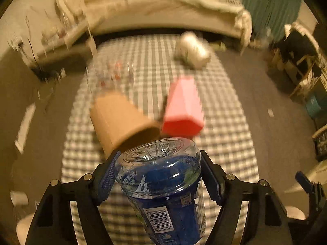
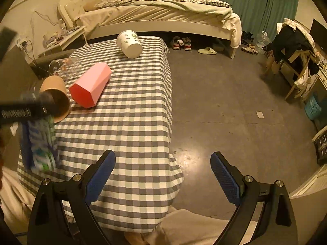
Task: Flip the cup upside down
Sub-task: 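Rotate the held bottle with the left tool until its cap points up, then lower the bottle upright onto the table and open the left tool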
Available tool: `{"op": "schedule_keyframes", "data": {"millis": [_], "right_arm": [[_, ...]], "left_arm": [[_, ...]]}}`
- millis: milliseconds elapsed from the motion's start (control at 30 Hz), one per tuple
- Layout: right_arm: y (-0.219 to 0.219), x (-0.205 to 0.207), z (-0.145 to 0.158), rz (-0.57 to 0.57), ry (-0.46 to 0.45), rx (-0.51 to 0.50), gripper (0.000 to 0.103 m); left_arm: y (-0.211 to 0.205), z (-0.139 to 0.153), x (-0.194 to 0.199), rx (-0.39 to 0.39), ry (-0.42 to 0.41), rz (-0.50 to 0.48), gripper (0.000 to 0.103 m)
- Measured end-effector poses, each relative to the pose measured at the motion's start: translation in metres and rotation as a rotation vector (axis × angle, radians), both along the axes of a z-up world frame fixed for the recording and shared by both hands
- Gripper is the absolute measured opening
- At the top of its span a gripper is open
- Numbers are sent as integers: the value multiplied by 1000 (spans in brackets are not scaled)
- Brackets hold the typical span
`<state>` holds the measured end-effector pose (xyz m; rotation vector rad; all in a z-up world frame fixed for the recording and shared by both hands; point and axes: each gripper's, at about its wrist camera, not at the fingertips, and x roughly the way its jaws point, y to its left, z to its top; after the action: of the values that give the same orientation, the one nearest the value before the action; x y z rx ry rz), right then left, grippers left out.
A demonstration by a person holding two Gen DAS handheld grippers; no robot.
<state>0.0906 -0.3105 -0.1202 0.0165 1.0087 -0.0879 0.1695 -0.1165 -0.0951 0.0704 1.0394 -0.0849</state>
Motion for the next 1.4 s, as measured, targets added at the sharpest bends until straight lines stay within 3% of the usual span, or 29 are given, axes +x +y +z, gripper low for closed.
{"op": "schedule_keyframes", "data": {"millis": [67,300,533,633,733,867,1100,1133,1200,1400], "right_arm": [[-2,-1,-1,-8,0,-1,94],[-7,3,-5,-26,1,5,94],[-14,9,-11,-46,5,6,94],[-15,10,-11,-47,0,7,94],[-14,10,-11,-46,4,2,94],[-13,8,-7,-48,-5,2,94],[-11,0,4,-51,-24,9,94],[-10,-2,6,-51,-27,13,94],[-10,-5,12,-52,-37,25,94],[-15,-18,43,-61,-95,65,94]], "left_arm": [[-5,4,-3,23,-106,-13,77],[-14,-23,2,13,-253,-55,77],[-36,-40,-41,76,-455,-163,77],[-41,-43,-54,113,-494,-204,77],[-40,-44,-65,113,-481,-224,77],[-29,-49,-66,25,-369,-213,77],[-26,-45,-74,-30,-325,-223,78],[-27,-42,-75,-37,-325,-221,78],[-28,-38,-74,-32,-318,-215,94],[-21,-14,-72,-85,-325,-188,94]]}}
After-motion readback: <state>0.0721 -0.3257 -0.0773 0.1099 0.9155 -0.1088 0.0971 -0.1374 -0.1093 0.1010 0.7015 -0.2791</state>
